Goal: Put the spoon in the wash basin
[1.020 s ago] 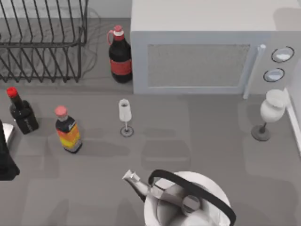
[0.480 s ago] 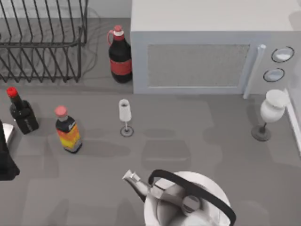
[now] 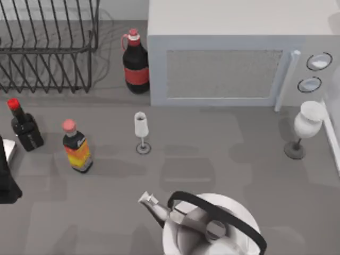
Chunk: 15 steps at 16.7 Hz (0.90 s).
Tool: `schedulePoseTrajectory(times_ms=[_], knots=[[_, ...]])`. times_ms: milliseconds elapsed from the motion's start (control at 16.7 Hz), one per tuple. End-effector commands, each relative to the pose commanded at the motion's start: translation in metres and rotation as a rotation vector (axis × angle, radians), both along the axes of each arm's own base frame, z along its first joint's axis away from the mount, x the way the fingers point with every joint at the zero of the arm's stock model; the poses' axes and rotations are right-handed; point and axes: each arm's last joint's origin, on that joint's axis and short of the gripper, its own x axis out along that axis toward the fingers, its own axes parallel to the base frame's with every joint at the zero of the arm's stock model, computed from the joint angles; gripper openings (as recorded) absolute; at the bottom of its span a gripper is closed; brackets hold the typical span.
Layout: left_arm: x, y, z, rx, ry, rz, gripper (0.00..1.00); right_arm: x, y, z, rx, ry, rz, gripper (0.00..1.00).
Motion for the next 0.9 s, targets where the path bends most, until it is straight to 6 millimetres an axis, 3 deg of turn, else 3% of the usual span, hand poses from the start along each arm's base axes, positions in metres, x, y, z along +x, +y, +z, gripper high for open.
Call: schedulePoseTrajectory(times_ms=[540,900], knots=[[0.0,0.0,0.0,0.0,0.0,0.0,1.0,0.0,0.0,0.0,0.0,0.0,0.0,0.98],[0.0,0.0,0.0,0.0,0.0,0.0,1.0,0.0,0.0,0.0,0.0,0.0,0.0,1.0]])
